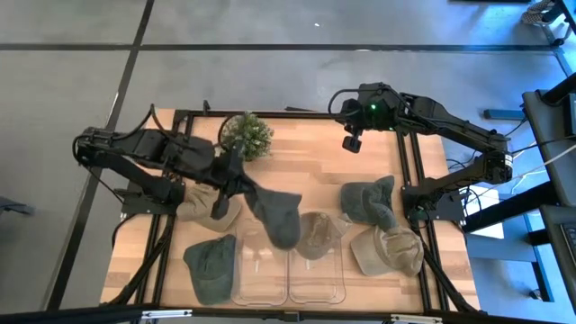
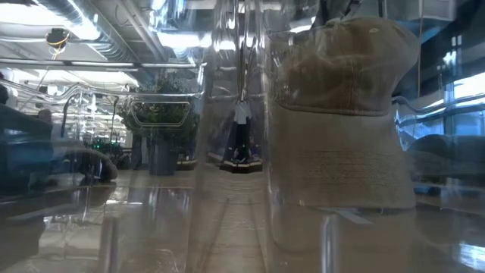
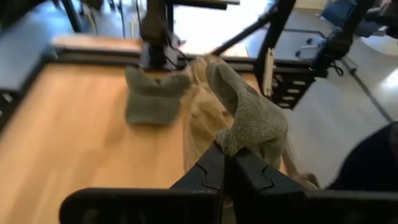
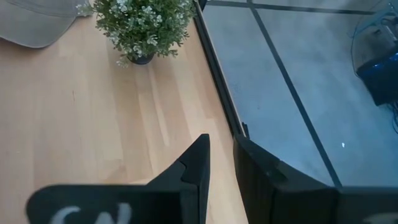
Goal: Pick & Place hat
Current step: Put the top black cap into the left transparent bin
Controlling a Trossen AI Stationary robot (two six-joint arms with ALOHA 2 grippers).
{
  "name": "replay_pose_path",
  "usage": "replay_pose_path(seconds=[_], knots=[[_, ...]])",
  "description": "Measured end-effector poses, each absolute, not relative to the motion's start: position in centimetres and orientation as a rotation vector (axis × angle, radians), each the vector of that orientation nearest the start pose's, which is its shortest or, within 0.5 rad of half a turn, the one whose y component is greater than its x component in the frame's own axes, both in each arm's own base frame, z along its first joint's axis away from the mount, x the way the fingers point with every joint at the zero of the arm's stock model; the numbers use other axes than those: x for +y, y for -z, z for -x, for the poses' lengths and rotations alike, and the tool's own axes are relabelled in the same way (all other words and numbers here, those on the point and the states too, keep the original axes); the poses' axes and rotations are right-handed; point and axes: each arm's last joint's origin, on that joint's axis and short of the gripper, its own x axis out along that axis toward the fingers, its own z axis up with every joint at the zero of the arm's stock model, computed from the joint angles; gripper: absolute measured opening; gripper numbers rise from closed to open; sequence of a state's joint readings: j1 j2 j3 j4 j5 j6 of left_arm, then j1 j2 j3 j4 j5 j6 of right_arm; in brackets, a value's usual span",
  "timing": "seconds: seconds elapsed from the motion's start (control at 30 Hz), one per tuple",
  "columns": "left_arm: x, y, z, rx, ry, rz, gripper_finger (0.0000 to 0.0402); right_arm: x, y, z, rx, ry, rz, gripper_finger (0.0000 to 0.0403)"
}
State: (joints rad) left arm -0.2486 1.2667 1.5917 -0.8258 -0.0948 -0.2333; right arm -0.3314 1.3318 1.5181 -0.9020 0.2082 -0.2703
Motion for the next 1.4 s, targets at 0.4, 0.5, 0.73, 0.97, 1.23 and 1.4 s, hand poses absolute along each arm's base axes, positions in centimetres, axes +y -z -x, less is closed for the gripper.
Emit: replay_pose_path(seconds=[0.4, 0.5, 0.73, 0.97, 1.23, 1.4], knots=[[-8.1, -40.4, -25.7, 0.824, 0.134, 0.341, 0.0004, -9.4, -39.1, -25.5, 0.823, 0.411, 0.191, 0.0072], [-8.3, -39.4, -26.1, 0.921, 0.141, 0.377, 0.0004, -9.5, -38.8, -25.8, 0.830, 0.423, 0.157, 0.0072], [-8.9, -38.7, -26.9, 1.013, 0.201, 0.413, 0.0004, -9.8, -37.8, -26.9, 0.847, 0.436, 0.066, 0.0072], [-9.1, -39.2, -27.3, 1.141, 0.230, 0.373, 0.0004, -9.8, -36.9, -27.8, 0.851, 0.370, -0.057, 0.0072], [-9.4, -40.5, -28.2, 1.265, 0.274, 0.279, 0.0004, -9.7, -36.7, -27.8, 0.852, 0.347, -0.124, 0.0072], [-9.6, -39.9, -30.2, 1.289, 0.371, 0.241, 0.0004, -9.7, -36.7, -27.8, 0.852, 0.349, -0.128, 0.0072]])
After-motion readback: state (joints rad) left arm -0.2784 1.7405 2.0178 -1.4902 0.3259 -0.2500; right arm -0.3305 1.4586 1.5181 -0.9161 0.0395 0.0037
